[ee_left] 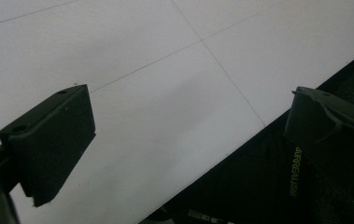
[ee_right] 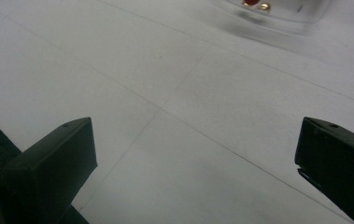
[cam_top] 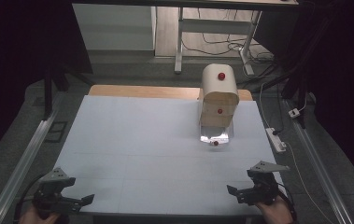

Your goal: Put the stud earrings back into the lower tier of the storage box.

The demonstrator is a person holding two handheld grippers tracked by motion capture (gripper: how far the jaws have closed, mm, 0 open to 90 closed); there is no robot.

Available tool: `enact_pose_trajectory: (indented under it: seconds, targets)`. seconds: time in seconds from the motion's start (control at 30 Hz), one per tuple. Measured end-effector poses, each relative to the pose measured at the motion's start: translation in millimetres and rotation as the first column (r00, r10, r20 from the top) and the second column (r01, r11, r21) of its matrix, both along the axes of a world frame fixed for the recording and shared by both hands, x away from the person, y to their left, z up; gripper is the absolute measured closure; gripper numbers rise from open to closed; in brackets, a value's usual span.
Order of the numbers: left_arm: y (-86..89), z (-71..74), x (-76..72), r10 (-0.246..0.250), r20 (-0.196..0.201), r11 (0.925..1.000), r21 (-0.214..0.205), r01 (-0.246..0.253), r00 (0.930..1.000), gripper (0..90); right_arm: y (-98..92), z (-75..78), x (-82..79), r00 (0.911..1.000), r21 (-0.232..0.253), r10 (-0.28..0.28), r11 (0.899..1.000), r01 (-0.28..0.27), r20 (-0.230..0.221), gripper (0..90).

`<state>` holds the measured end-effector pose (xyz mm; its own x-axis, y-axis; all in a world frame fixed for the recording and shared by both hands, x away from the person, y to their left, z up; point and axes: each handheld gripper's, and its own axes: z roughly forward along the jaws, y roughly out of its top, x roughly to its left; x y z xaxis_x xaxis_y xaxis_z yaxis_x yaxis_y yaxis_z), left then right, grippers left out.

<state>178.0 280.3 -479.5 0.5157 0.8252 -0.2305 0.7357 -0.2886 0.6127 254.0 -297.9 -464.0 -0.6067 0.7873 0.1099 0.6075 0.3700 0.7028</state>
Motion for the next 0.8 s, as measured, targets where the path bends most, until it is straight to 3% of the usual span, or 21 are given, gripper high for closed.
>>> enact_pose_trajectory:
  seconds: [0.63,0.8]
  targets:
    - [0.9,-0.6,0.4,0.003,-0.005,1.0000,-0.005,-0.003,1.0000,1.2,-19.9,4.8,-18.9,0.9963,0.002,-0.084,0.996,0.084,-0.015,0.0]
    - [0.7,-0.8,0.7,0.004,-0.009,1.0000,-0.004,-0.004,0.9999,1.3,-19.5,4.6,-25.2,0.9967,-0.035,-0.079,0.996,0.078,-0.019,0.0]
